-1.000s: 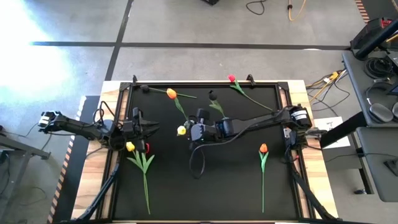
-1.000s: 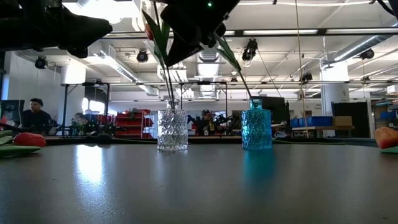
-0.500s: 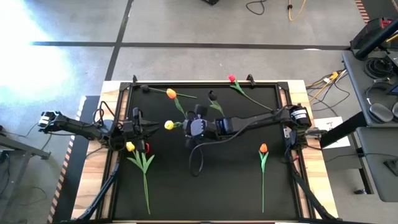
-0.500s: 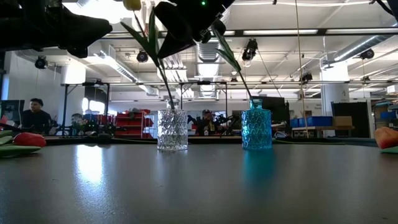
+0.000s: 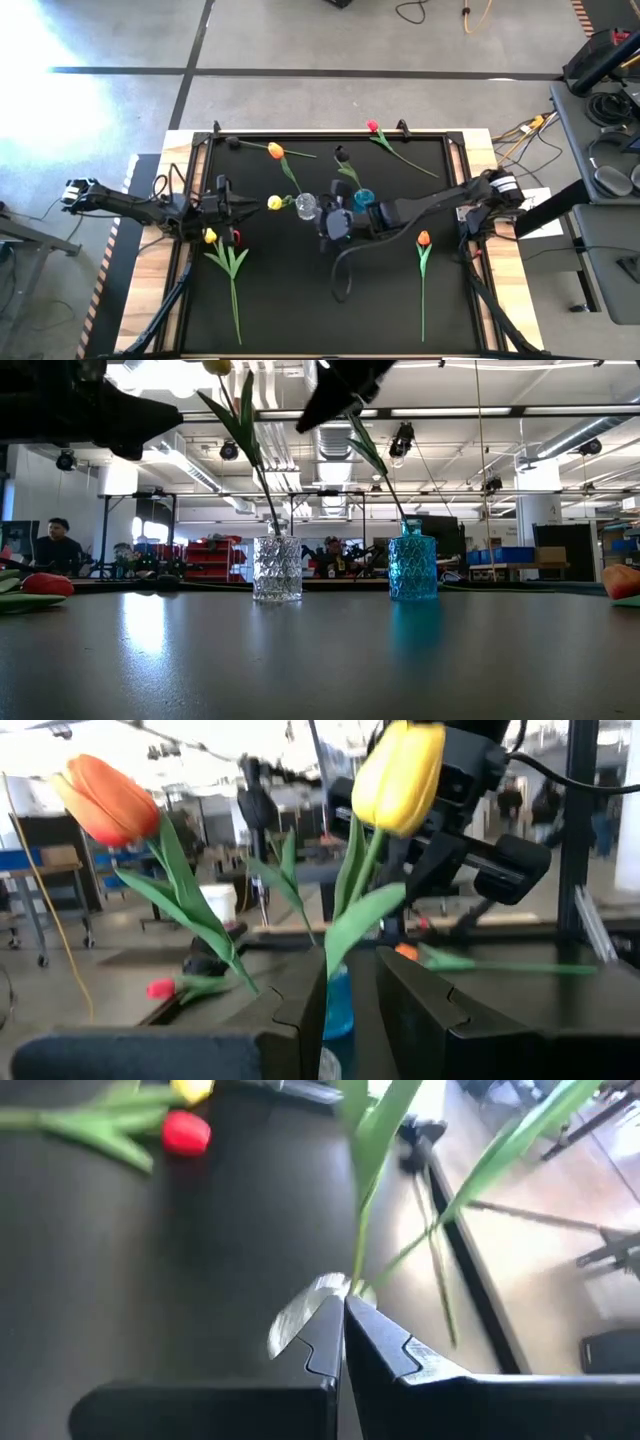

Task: Sort flowers into vase by color
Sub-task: Put the bottom red flower into the blue vase

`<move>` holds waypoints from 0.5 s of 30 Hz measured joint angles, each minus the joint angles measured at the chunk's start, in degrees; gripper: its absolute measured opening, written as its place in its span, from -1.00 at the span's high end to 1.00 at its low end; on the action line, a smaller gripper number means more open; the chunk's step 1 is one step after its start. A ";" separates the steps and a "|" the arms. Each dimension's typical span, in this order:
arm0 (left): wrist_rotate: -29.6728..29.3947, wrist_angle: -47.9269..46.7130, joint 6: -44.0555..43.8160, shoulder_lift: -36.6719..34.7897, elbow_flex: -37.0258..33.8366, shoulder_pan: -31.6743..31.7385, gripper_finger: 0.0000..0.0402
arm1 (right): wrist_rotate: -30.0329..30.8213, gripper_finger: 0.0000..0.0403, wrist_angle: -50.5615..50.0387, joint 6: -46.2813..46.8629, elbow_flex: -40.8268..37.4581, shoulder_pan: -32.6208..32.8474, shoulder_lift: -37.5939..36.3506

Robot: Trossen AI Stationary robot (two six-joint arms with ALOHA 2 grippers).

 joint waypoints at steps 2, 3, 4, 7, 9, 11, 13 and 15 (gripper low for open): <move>0.04 -5.14 -1.62 0.06 2.25 -0.02 0.63 | 0.66 0.96 2.13 1.40 -4.13 0.89 -1.65; 0.14 -8.46 -3.10 0.38 3.78 -0.05 0.63 | 0.70 0.96 3.84 1.87 -6.39 1.25 -2.43; 0.22 -11.92 -4.90 0.86 5.65 -0.08 0.63 | 0.79 0.96 5.53 2.21 -8.64 1.52 -3.44; 0.14 -21.89 -11.21 3.32 11.06 -0.90 0.63 | 0.58 0.96 9.60 3.11 -15.71 2.17 -6.65; -0.67 -25.35 -14.23 6.19 13.66 -2.31 0.65 | 0.44 0.96 12.49 3.26 -20.14 2.53 -9.67; -1.50 -28.42 -16.88 9.69 15.80 -4.20 0.71 | 0.44 0.96 15.93 3.26 -24.70 2.88 -13.57; -1.51 -32.52 -21.83 13.66 18.60 -6.27 0.79 | 0.43 0.96 18.86 3.31 -29.29 3.04 -17.35; -2.47 -37.62 -28.52 17.83 21.94 -8.68 0.87 | 0.42 0.96 20.96 3.73 -33.54 2.95 -20.75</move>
